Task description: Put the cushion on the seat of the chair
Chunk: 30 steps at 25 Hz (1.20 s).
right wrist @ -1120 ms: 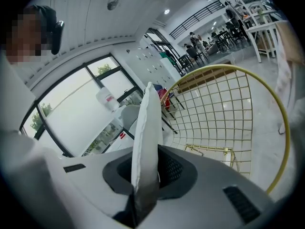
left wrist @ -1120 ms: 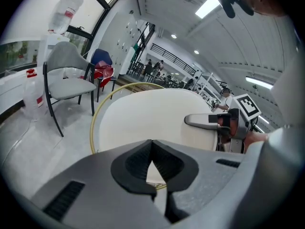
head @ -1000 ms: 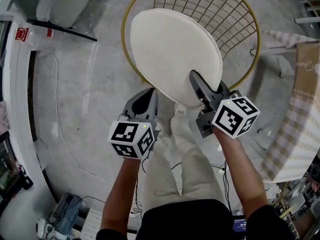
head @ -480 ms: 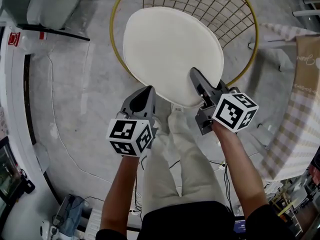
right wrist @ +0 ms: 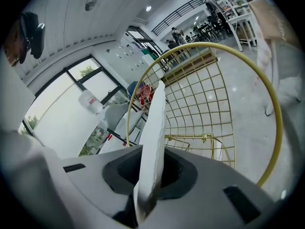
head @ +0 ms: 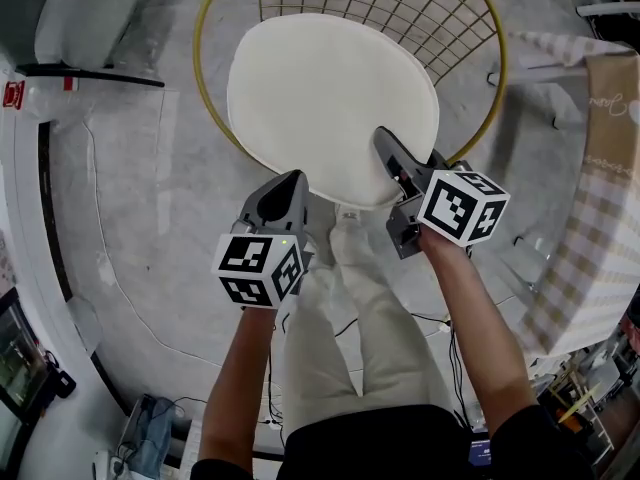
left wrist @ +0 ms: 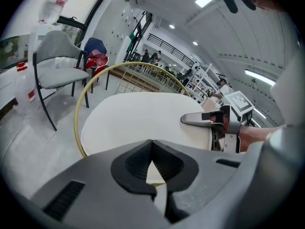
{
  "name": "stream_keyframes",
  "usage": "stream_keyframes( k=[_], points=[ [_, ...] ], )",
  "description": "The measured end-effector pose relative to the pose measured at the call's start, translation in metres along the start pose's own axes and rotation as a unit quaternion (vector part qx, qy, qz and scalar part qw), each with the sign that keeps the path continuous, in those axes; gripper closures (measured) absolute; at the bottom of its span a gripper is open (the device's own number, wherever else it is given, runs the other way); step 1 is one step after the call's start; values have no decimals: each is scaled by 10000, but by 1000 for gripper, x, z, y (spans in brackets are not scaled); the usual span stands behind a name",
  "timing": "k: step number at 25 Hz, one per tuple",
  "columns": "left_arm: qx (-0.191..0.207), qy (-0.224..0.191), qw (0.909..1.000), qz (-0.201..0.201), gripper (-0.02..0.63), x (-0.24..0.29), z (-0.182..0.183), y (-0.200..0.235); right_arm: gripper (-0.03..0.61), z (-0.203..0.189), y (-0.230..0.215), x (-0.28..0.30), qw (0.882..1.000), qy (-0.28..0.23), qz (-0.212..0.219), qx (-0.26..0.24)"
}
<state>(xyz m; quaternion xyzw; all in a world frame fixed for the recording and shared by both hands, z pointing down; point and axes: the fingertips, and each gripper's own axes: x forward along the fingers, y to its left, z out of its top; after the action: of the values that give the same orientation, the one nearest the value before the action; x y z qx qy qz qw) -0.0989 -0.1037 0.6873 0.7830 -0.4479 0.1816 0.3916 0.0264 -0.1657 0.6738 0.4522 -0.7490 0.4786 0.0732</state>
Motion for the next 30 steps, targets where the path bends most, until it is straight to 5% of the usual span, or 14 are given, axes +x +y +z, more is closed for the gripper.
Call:
stream_keyframes(
  k=[18, 30],
  points=[
    [-25, 333, 9992, -222, 609, 44, -22, -14, 517, -15, -51, 17, 9985, 263, -485, 54],
    [316, 524, 9969, -498, 609, 87, -21, -32, 515, -29, -79, 28, 9960, 420, -781, 124]
  ],
)
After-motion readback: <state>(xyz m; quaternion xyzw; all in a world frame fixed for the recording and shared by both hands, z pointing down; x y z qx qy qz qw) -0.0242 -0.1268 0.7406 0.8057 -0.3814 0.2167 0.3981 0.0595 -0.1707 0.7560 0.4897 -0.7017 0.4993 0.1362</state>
